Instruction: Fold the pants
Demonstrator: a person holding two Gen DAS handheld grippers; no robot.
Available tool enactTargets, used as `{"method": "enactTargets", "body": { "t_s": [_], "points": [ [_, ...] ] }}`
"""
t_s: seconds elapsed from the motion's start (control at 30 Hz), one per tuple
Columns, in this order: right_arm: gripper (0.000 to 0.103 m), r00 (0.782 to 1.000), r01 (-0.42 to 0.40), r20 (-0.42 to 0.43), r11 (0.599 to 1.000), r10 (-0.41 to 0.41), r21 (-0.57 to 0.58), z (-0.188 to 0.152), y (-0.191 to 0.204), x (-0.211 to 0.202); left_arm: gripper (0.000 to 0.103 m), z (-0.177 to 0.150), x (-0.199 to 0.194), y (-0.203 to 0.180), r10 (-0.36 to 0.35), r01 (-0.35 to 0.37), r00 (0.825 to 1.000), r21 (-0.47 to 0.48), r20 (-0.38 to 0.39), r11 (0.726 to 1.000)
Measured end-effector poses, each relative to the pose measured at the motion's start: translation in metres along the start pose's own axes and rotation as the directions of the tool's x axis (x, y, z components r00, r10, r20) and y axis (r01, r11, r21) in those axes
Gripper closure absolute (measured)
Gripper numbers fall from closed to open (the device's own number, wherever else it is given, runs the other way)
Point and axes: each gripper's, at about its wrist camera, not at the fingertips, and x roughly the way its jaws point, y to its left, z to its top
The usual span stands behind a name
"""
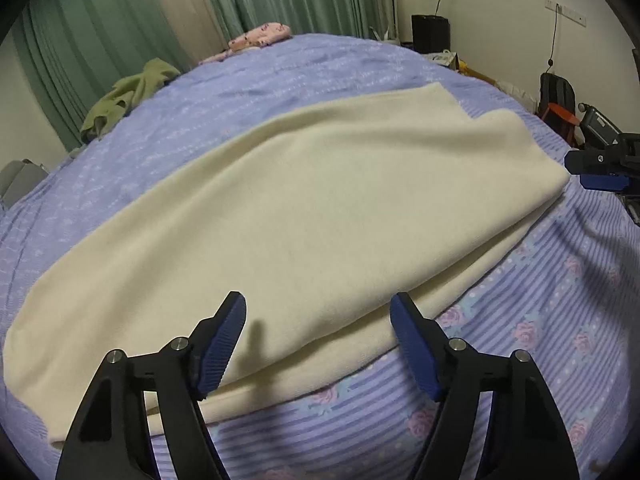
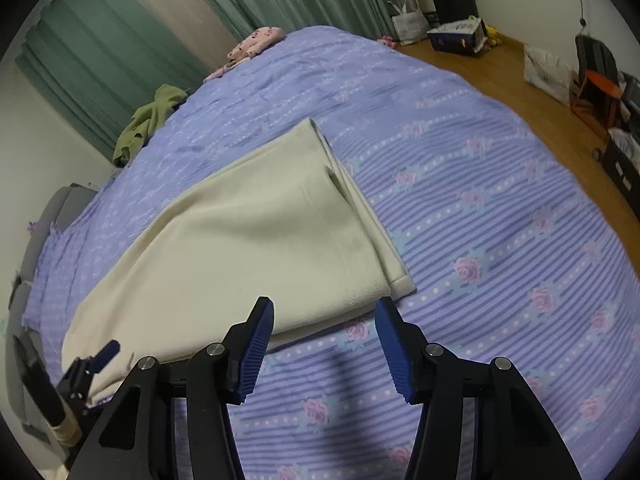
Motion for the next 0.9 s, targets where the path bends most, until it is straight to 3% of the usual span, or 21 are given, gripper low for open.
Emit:
{"method": "enactTargets", "body": {
  "t_s": [0.27, 0.37, 0.4, 0.47, 0.53, 0.57, 0.7, 0.8, 0.9],
  "points": [
    [0.051, 1.0, 0.01, -0.024, 0.995, -0.008, 0.095, 0.002, -0.017, 0.024, 0.028, -0.004, 0.011, -0.008, -0.001, 0.001, 1.0, 0.029, -0.016, 1.0],
    [0.056, 0.999, 0.018, -0.039, 0.994, -0.014, 0.112, 0.007, -0.021, 0.036, 0.036, -0.003, 0.015, -0.009, -0.02, 0.021, 1.0, 0.034, -0.022, 0.999],
    [0.058, 0.999, 0.022, -0.042, 0.992, -0.017, 0.121, 0.007, -0.023, 0.04, 0.042, -0.003, 0.016, -0.01, -0.027, 0.028, 0.999, 0.039, -0.025, 0.999],
    [0.084, 0.998, 0.051, -0.033, 0.992, -0.048, 0.116, 0.008, -0.024, 0.038, 0.057, -0.001, 0.018, -0.011, -0.033, 0.034, 0.999, 0.048, -0.027, 0.998],
    [0.09, 0.999, 0.046, -0.015, 0.993, -0.045, 0.105, 0.01, -0.023, 0.03, 0.086, 0.0, 0.018, -0.012, -0.03, 0.032, 0.999, 0.047, -0.037, 0.998],
    [0.092, 0.998, 0.058, -0.002, 0.994, -0.058, 0.096, 0.012, -0.021, 0.024, 0.091, 0.001, 0.018, -0.011, -0.034, 0.036, 0.998, 0.041, -0.043, 0.999],
    [0.094, 0.996, 0.071, 0.058, 0.997, -0.073, 0.032, 0.022, -0.008, 0.004, 0.094, 0.008, 0.0, -0.009, -0.041, 0.042, 0.998, 0.008, -0.039, 0.999],
    [0.095, 0.99, 0.103, 0.094, 0.995, -0.102, -0.008, 0.032, -0.004, -0.007, 0.094, 0.008, -0.016, -0.014, -0.089, 0.089, 0.996, -0.013, -0.03, 0.996],
    [0.095, 0.988, 0.137, 0.076, 0.991, -0.136, -0.007, 0.036, -0.013, -0.003, 0.094, 0.0, -0.011, -0.024, -0.09, 0.091, 0.994, 0.016, -0.054, 0.996]
  ]
}}
